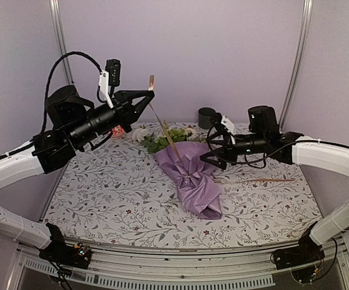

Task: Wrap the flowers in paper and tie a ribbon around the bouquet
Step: Cross the half-tied ribbon over the folded bouquet.

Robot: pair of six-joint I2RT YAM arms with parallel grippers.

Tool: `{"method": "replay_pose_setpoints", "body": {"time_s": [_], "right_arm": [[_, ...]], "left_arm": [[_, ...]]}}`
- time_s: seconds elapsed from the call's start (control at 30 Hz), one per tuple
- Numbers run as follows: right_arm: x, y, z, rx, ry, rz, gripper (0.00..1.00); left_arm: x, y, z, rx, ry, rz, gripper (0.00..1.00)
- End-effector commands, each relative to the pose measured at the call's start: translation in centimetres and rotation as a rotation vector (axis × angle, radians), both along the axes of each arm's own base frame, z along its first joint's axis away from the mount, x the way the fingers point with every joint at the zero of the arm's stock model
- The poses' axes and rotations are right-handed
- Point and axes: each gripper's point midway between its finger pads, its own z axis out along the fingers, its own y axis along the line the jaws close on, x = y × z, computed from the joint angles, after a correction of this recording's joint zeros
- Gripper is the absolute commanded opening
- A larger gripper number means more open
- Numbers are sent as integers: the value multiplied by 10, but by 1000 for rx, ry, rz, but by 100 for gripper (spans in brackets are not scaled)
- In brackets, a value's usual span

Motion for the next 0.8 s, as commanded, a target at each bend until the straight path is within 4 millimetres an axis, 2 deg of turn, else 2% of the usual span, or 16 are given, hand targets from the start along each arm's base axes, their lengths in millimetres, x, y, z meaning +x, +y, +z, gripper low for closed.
{"method": "replay_pose_setpoints", "body": {"time_s": [0.0,0.03,0.13,0.2,0.23,0.3,0.33,0.5,0.53,0.67,0.7,0.77], "right_arm": [[-22,66,7,116,-98,269,91],[-18,74,-5,99,-90,283,92],[-7,87,-19,90,-73,289,91],[-9,93,-29,90,-44,323,85],[-13,96,-36,90,-27,344,79],[-12,105,-33,103,-33,363,65],[-11,108,-35,107,-31,362,63],[2,117,-40,127,0,318,63],[1,119,-40,130,5,328,55],[-4,121,-42,136,28,359,7],[-4,119,-41,133,30,352,1],[-4,113,-40,126,34,331,0]], "left_arm": [[-14,-18,27,-42,-117,-60,0],[-13,-21,26,-40,-116,-62,0],[-12,-29,22,-31,-105,-77,0],[-12,-31,19,-28,-99,-80,0],[-12,-31,19,-30,-99,-79,0],[-11,-32,19,-29,-99,-76,0],[-10,-32,19,-30,-97,-72,0],[-9,-31,20,-31,-93,-66,0],[-9,-30,20,-30,-93,-63,0],[-4,-22,22,-30,-90,-11,0],[0,-17,20,-29,-75,22,0],[26,7,5,-19,31,196,0]]}}
